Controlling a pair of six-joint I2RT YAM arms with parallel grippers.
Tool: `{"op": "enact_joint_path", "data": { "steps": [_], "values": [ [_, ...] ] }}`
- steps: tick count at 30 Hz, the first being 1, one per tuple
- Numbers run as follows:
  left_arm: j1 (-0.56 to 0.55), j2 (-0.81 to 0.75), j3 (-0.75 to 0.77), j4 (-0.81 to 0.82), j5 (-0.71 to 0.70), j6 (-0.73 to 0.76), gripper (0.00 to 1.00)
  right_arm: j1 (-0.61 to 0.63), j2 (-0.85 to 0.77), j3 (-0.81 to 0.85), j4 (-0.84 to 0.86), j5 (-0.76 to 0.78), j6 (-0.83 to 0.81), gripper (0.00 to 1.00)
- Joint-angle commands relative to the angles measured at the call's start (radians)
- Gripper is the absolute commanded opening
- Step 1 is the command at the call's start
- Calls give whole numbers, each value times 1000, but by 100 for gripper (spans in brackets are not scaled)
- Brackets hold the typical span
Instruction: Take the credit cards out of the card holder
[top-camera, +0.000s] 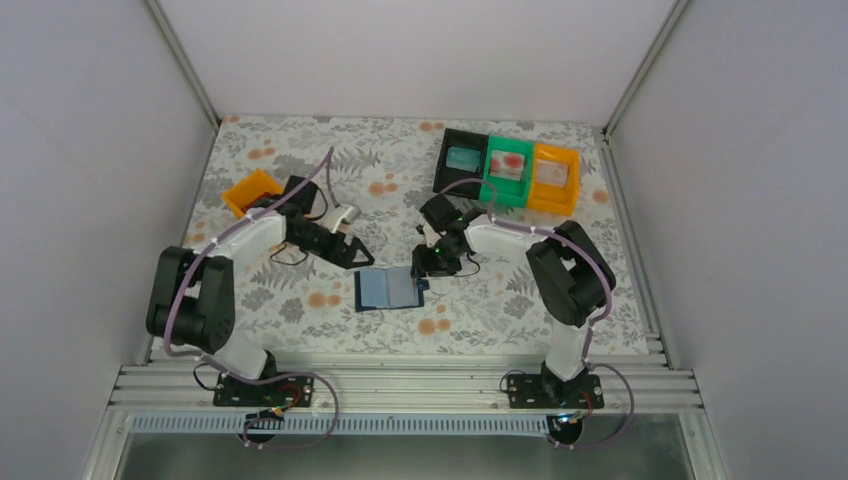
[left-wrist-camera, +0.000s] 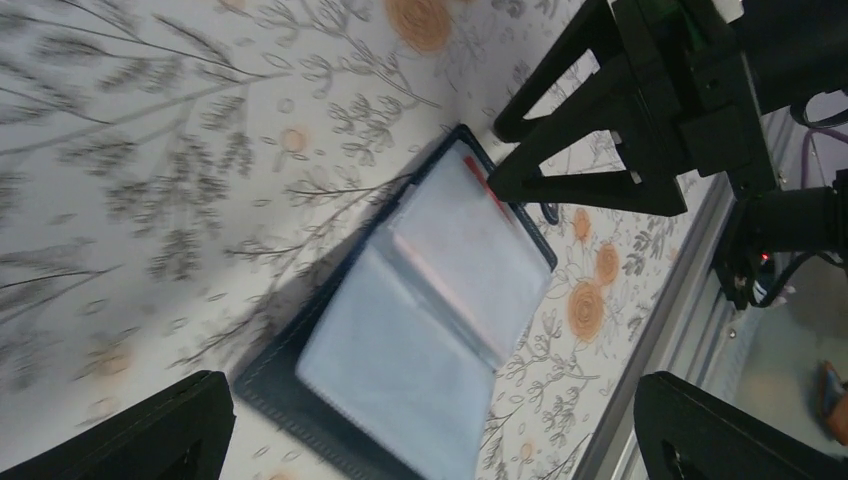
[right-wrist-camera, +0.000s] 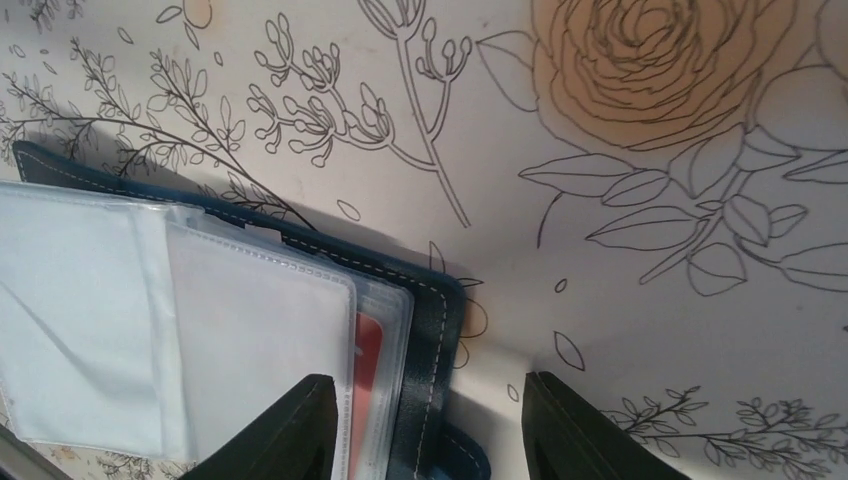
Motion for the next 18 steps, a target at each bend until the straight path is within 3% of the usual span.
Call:
{"op": "enact_joint_path", "data": {
  "steps": [1,8,15,18],
  "values": [
    [-66,78,-21,83,57,-92,100,26,37,4,-39,34,-21,48],
    [-72,174,-22,102,-24,-75,98,26,45,3,-37,48,-12,47],
    [-74,252,-25,105,15,-82,100,26,56,12,-1,-46,-23,44],
    [-84,272,-25,103,21,-79,96,27,66,24,-3,-42,-20,42]
  ]
}}
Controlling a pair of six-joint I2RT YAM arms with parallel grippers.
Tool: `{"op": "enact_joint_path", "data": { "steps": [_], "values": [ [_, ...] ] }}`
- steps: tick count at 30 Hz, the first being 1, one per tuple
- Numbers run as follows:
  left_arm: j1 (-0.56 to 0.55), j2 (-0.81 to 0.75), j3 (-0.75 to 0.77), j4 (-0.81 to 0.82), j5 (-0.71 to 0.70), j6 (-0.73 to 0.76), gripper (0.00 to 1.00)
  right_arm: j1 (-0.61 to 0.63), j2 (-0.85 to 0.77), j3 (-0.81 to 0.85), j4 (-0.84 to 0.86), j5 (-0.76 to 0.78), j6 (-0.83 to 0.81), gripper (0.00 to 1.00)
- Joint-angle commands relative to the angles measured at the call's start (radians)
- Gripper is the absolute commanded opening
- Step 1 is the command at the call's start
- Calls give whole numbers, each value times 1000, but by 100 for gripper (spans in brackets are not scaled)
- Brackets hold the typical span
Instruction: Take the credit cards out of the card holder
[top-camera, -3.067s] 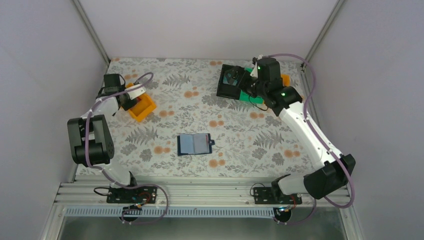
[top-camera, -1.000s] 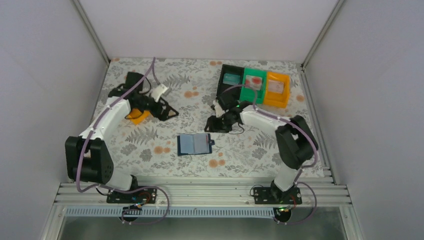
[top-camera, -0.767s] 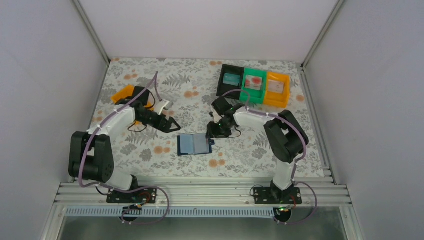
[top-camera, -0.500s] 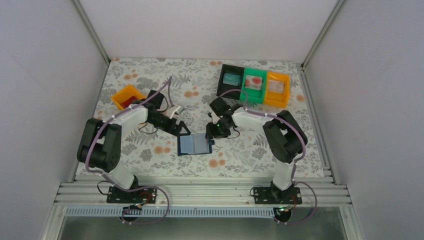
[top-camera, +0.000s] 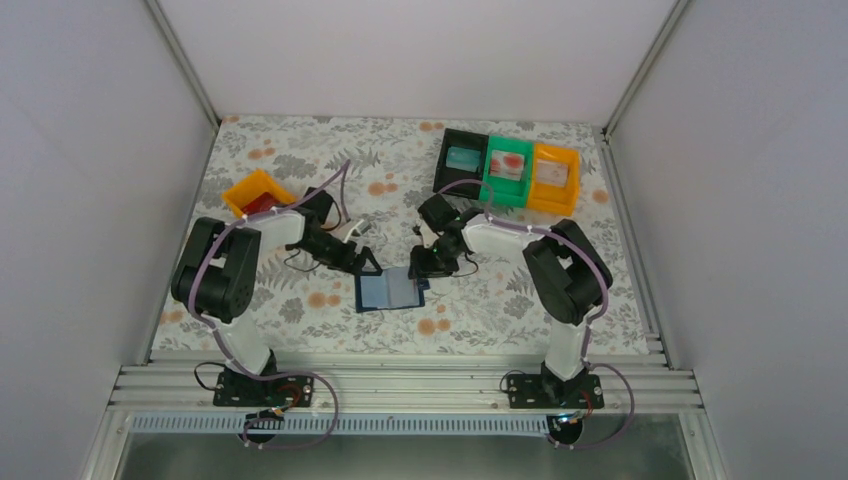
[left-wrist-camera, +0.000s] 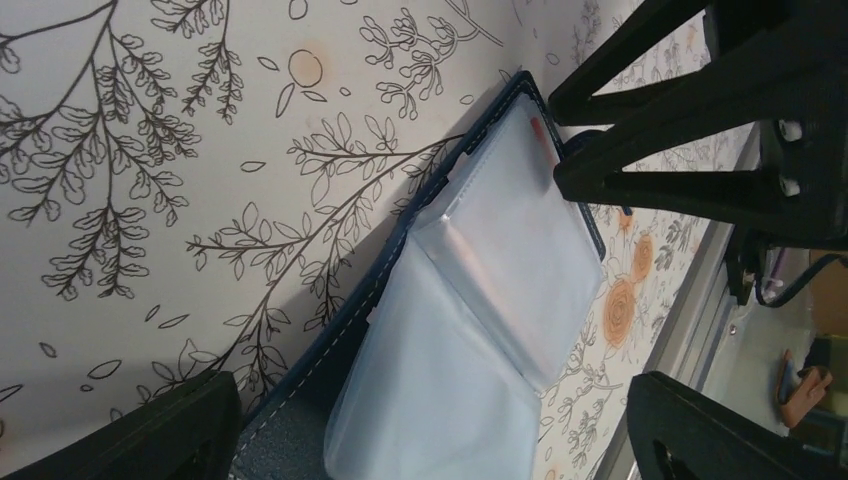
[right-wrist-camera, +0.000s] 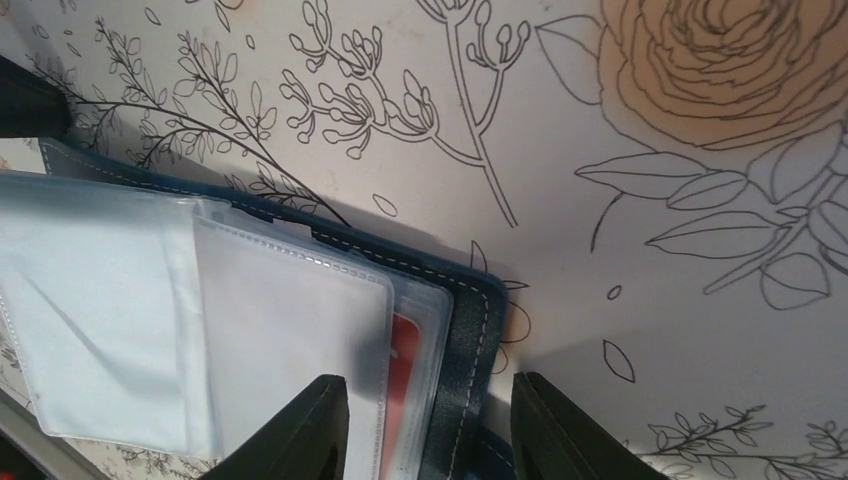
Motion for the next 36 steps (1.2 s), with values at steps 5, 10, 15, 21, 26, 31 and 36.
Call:
{"op": "enact_joint_path", "data": {
  "steps": [5,10,15,21,26,31,36],
  "values": [
    [-34,50,-16,17,49,6,76,13,46,10,15,-30,10,41],
    [-44,42,-8,21,98,20,54,11,47,12,35,-57,32,37],
    [-50,21,5,14,45,28,56,6,13,84,-92,117,11,39],
    [-40,-74,47,-16,-142,17,66,28,-42,154,-199,190,-21,41],
    [-34,-207,9,-41,-226,42,66,95,-64,133,-162,168,12,41],
    [-53,-358,-57,-14,-254,99,66,135,-41,160,-165,189,27,45],
    [-48,-457,-32,-25,-314,68,66,179,5,192,-200,254,40,48]
  ]
}}
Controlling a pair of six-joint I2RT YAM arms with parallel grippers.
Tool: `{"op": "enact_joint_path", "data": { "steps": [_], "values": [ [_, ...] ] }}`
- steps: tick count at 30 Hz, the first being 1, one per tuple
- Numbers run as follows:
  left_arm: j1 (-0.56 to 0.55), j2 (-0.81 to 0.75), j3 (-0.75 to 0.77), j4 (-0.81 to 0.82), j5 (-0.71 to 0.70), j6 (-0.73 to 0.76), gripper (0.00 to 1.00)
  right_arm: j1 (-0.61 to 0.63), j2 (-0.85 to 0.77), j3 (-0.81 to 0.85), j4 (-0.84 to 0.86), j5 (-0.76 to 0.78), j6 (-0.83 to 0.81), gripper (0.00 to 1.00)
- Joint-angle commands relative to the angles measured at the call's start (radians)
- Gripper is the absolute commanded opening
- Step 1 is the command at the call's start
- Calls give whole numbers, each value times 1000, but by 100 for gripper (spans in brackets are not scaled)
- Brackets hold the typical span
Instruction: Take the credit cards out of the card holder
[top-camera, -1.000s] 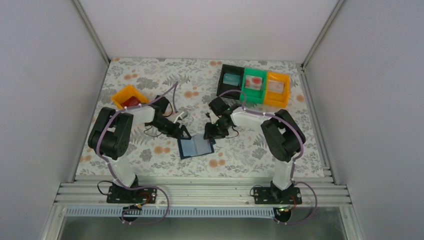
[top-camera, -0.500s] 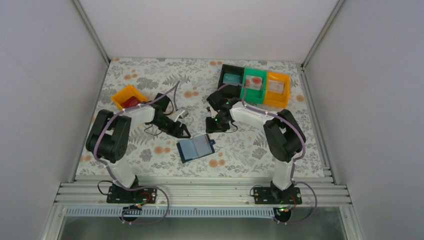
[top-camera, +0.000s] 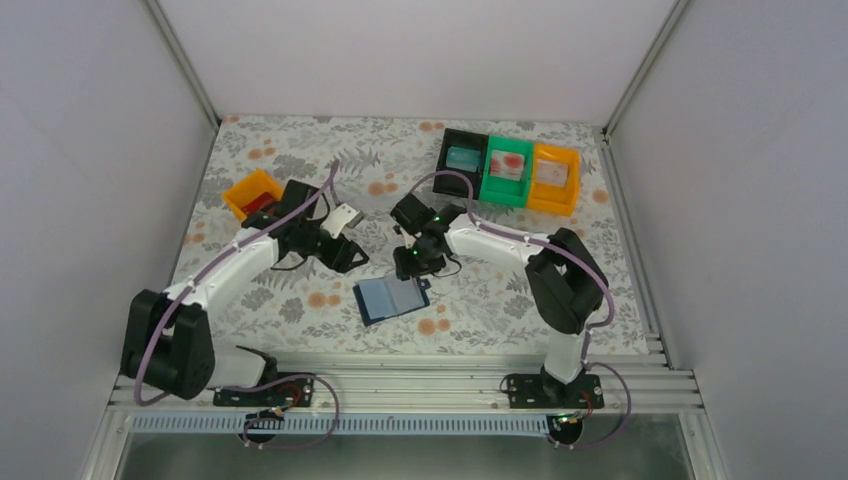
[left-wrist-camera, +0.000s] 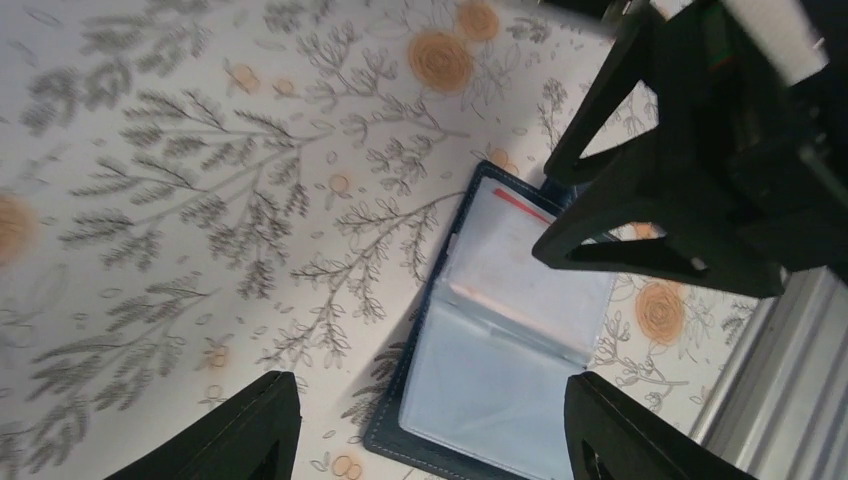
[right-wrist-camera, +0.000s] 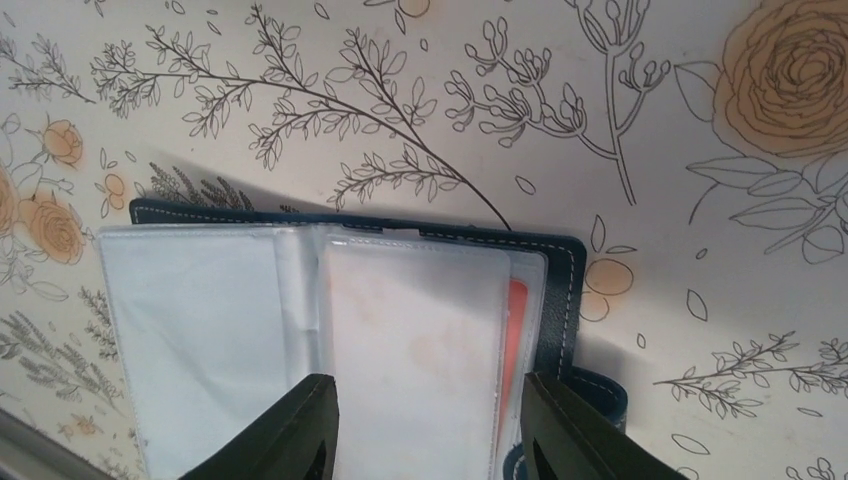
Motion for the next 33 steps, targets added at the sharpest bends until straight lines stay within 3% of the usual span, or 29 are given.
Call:
{"op": "enact_joint_path", "data": {
  "steps": [1,6,11,16,25,27,33],
  "values": [
    [17,-51,45,-21,-88,-32,67,49,36,38,-33,87,28,49],
    [166,-59,113,-75,-53,-352,72,104,79,54,-70,181,61,59],
    [165,-86,-89,-55,20,-589,78,129,128,59,-47,182,89,64],
    [103,-71,-212,104,36,-606,90,130,149,74,-8,164,108,65],
    [46,72,-317,282,173,-654,92,127,153,20,46,124,165,58],
    [26,119,-318,301,191,-657,90,127,144,13,51,113,175,57],
    [3,184,-299,343,223,-663,72,117,97,-37,148,-8,202,54]
  ]
}}
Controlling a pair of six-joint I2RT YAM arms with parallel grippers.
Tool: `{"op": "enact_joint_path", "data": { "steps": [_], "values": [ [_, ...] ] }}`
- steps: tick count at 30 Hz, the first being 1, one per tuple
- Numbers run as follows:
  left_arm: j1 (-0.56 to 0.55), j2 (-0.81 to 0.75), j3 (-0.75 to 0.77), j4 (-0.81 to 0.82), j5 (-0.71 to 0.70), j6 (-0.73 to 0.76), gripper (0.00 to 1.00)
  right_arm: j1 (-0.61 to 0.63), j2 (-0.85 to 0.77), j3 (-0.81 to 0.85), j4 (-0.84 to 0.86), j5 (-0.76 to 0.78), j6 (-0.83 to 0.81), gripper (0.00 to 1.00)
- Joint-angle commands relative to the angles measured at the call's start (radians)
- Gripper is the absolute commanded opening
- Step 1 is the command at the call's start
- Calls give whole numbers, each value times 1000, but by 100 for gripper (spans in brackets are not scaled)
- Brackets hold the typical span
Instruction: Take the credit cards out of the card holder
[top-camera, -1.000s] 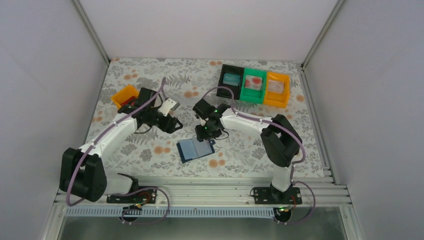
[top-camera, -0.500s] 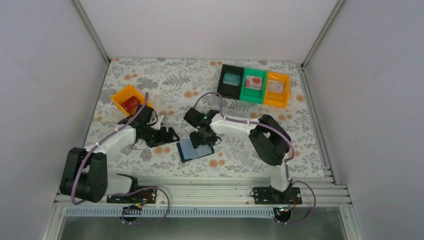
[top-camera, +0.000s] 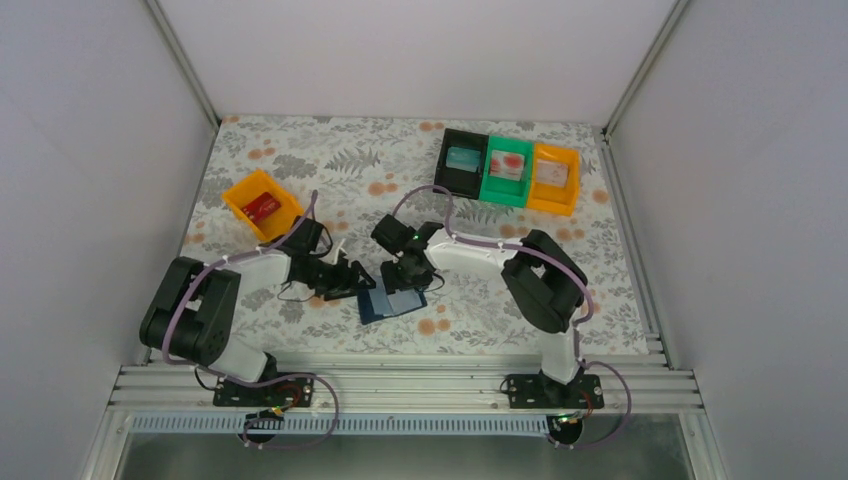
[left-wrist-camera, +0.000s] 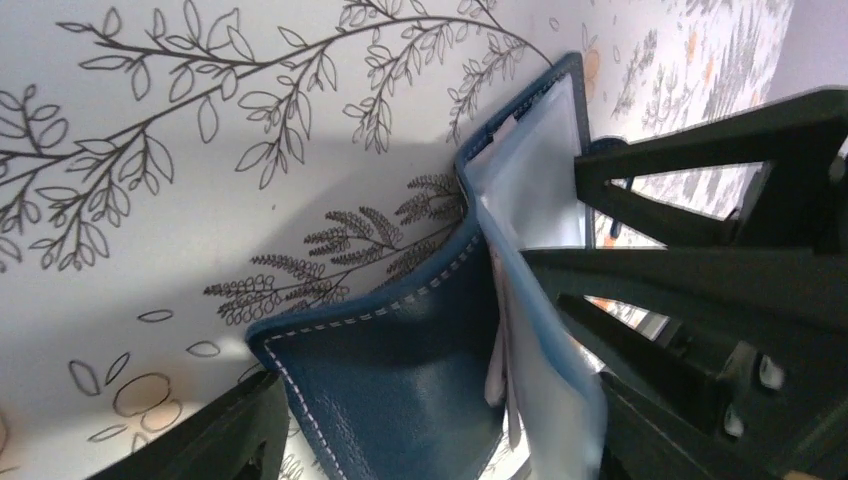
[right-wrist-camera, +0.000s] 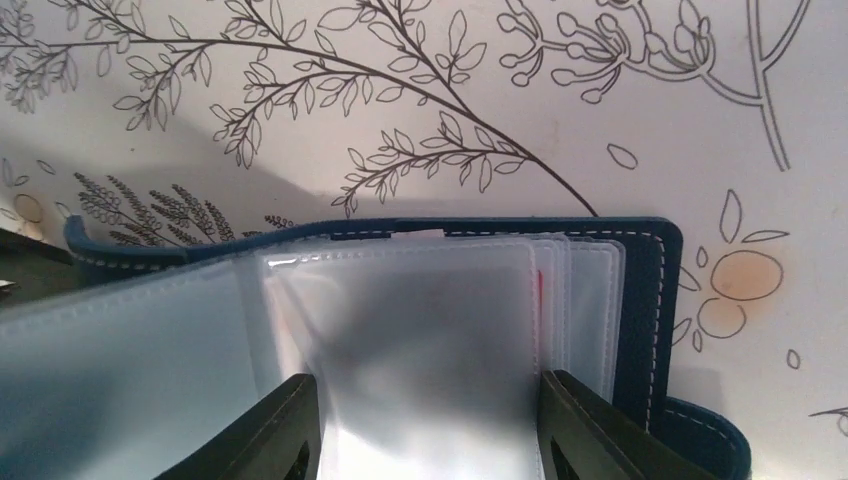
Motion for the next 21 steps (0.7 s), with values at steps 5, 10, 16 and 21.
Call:
{"op": "enact_joint_path", "data": {
  "steps": [5,10,16,21],
  "values": [
    [-21,53,25,94,12,-48,55,-17,-10,-36,108,-162,46,51],
    [-22,53,33,87,-7,-46,33,-39,-49,-35,140,-244,37,47],
    [-23,68,47,91,-8,-42,6,-52,-80,-40,161,-302,36,43],
    [-22,62,49,83,-16,-40,2,-55,-111,-38,186,-350,20,42]
  ]
}}
